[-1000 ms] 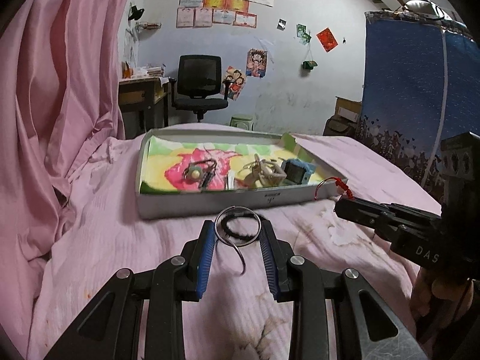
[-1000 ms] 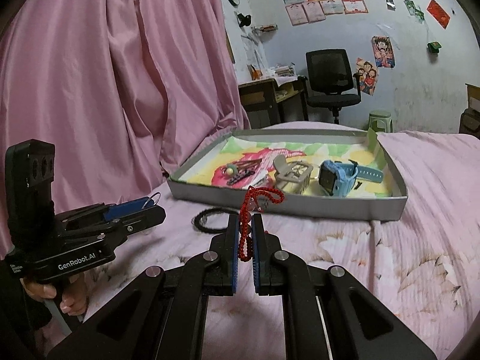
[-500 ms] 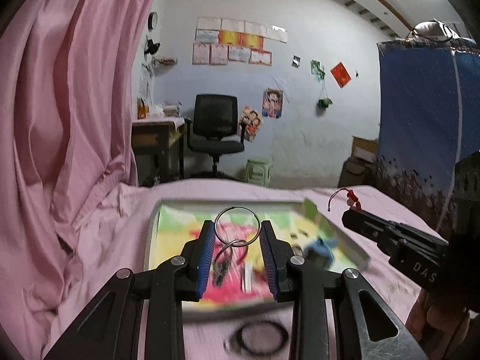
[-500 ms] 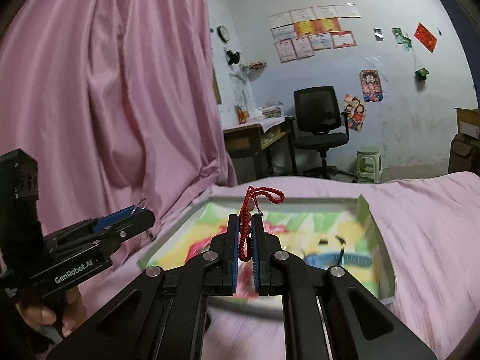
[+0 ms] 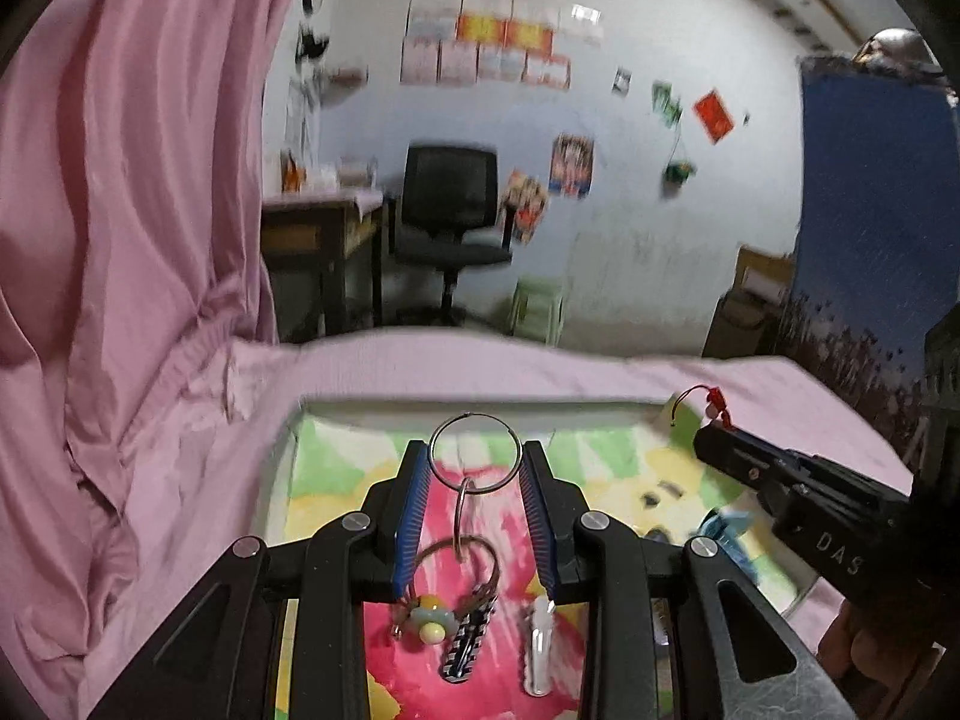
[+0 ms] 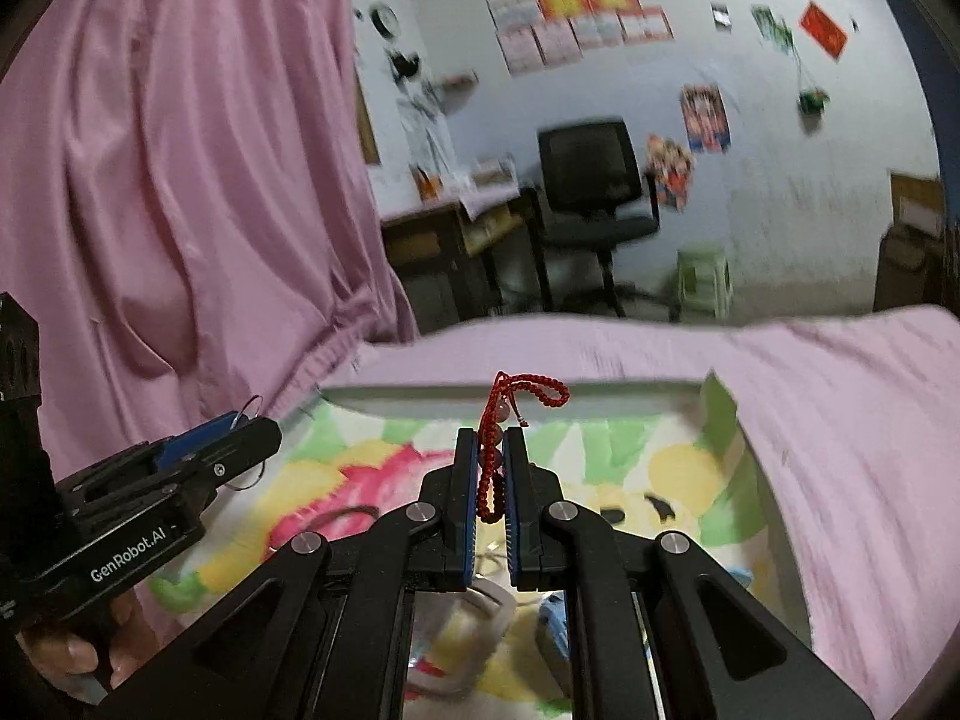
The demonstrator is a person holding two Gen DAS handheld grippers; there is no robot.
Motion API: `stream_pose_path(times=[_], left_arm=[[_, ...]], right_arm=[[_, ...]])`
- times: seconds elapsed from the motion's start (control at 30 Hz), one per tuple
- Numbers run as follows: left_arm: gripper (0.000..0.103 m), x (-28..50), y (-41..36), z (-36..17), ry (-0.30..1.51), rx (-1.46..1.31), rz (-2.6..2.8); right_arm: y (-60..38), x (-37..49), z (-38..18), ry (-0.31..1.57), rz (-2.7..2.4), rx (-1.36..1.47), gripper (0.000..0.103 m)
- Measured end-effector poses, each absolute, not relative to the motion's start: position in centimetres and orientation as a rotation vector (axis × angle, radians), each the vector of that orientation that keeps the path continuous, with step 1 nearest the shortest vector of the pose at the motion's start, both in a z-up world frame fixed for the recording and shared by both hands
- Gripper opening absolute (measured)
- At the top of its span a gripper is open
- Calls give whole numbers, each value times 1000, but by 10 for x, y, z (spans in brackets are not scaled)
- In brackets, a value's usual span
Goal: Organize jewelry
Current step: 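Carry the red bracelet over the tray with the right tool while the left carries the rings there, then open both tools to drop the bracelet and rings into the tray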
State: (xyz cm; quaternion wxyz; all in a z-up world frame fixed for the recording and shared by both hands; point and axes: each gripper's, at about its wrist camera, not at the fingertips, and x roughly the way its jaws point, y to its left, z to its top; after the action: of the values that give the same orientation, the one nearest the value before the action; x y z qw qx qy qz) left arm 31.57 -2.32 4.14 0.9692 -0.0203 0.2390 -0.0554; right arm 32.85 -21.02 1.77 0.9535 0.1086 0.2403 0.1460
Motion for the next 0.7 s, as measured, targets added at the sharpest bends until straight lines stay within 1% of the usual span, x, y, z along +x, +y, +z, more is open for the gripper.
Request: stream_pose_path(times=[0.3, 0.47, 0.57, 0.63, 0.7], left_arm=[[29, 357, -16, 6, 766, -94, -95], [29, 365, -18, -2, 862, -89, -97], [29, 369, -20, -7, 916, -87, -112], [29, 372, -20, -9, 948, -87, -118], [30, 372, -21, -8, 954, -82, -123]], right_arm=[[-202, 362, -16, 726, 294, 187, 7], [-200, 370, -29, 833, 299, 168, 8], [-200, 373, -31, 865, 307, 156, 8], [-198, 374, -32, 884, 313, 149, 9], [-198, 374, -32, 888, 314, 145, 12]])
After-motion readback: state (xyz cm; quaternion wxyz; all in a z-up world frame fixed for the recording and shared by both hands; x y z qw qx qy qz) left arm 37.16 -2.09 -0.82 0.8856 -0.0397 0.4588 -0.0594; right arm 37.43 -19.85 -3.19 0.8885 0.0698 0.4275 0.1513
